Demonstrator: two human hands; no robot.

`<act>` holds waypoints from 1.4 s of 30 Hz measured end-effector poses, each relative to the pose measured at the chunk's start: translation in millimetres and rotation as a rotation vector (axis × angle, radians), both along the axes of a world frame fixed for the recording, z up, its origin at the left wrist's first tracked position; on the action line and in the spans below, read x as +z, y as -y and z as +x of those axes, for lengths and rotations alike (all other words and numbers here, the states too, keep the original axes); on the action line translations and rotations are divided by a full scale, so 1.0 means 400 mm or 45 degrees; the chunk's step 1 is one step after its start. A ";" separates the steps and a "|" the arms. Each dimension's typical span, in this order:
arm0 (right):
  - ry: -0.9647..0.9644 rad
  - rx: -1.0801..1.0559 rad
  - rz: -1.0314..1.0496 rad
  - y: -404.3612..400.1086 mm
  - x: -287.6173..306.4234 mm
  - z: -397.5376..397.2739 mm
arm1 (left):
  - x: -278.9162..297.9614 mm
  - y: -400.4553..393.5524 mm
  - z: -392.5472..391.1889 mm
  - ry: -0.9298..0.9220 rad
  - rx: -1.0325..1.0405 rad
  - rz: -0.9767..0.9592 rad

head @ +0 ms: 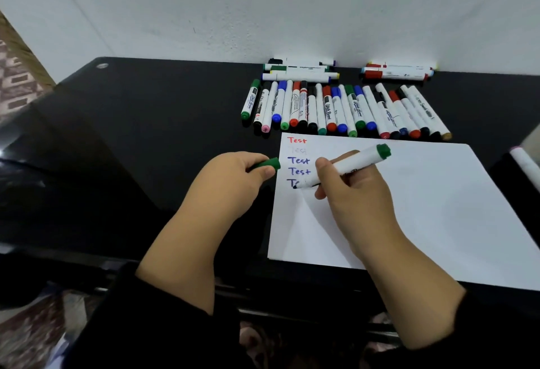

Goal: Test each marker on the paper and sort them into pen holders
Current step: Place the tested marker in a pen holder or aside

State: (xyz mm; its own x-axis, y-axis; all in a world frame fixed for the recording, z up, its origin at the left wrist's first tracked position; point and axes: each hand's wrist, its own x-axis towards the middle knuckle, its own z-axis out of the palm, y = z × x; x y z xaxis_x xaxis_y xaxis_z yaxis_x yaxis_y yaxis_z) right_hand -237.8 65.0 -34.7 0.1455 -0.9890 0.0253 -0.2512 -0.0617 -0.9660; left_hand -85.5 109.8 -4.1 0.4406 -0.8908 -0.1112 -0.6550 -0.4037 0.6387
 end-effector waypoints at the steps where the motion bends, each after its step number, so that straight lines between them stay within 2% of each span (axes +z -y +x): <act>1: -0.032 0.005 -0.011 -0.002 -0.005 0.004 | -0.003 0.001 0.000 0.006 -0.007 -0.006; 13: -0.159 0.053 -0.084 -0.008 -0.012 0.021 | -0.005 0.005 0.005 -0.009 -0.010 -0.027; 23: -0.137 0.054 -0.070 -0.005 -0.015 0.011 | -0.003 0.003 0.000 -0.004 -0.029 -0.021; 28: -0.052 -0.046 -0.028 0.005 -0.008 -0.003 | -0.002 0.002 -0.004 -0.001 -0.034 -0.024; 42: -0.127 -0.001 -0.073 0.001 -0.017 -0.002 | -0.005 0.005 -0.009 -0.007 -0.042 -0.019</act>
